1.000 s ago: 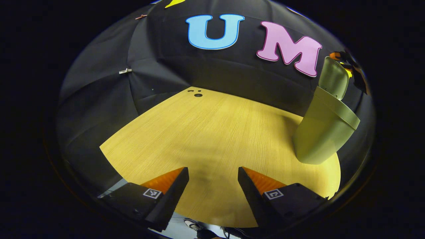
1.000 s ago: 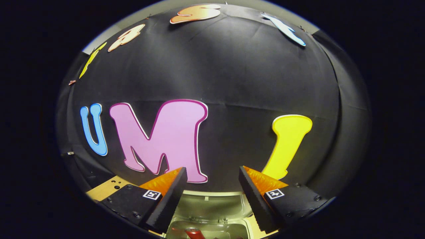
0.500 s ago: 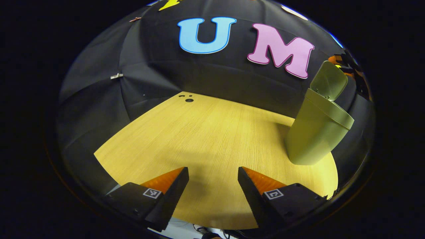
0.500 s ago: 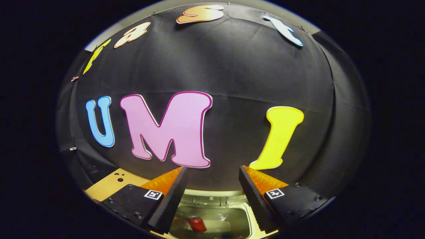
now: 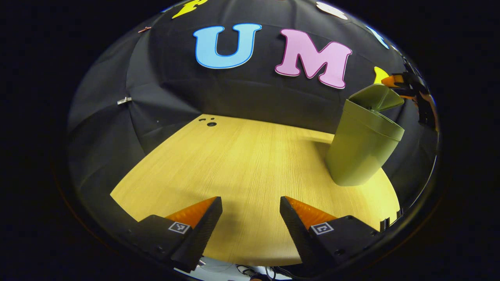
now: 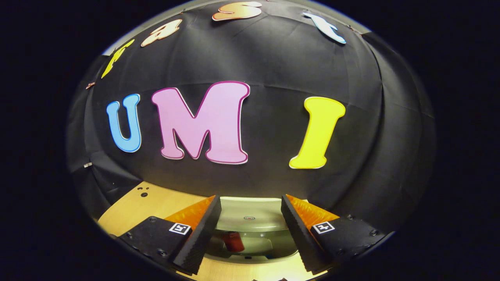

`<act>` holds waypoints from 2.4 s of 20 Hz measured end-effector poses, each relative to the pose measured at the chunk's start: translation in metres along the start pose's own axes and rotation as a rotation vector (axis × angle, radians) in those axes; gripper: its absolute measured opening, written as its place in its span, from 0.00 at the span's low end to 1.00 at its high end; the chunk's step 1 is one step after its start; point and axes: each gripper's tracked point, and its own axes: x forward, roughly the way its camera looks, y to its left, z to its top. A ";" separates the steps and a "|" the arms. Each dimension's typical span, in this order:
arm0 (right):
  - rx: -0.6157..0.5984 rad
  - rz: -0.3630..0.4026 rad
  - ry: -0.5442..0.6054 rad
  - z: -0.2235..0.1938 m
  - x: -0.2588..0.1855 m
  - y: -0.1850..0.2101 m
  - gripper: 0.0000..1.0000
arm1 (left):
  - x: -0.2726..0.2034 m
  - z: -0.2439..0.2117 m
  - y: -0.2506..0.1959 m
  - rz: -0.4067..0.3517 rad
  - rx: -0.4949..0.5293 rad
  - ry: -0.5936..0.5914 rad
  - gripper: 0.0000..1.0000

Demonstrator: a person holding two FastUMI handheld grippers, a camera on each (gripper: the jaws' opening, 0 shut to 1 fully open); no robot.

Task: Press the lid of the desktop garbage bin to open it, pick up the crumpled paper on the desktop and throw it into the bin, then pick up the pop can on the desktop and drop it into the bin, and finally close the garbage bin lid.

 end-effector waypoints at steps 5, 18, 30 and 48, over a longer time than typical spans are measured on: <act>0.029 0.001 0.053 -0.039 -0.007 0.003 0.97 | -0.003 -0.008 0.002 -0.002 0.009 0.019 0.96; 0.040 0.005 0.130 -0.094 -0.013 0.009 1.00 | 0.004 -0.009 0.002 -0.020 0.027 0.031 0.96; 0.056 -0.015 0.101 -0.099 -0.005 0.010 1.00 | 0.027 -0.014 -0.008 -0.053 0.091 0.064 0.96; 0.045 0.024 -0.034 -0.077 -0.064 0.045 0.99 | -0.005 0.074 -0.034 -0.119 0.105 -0.147 0.96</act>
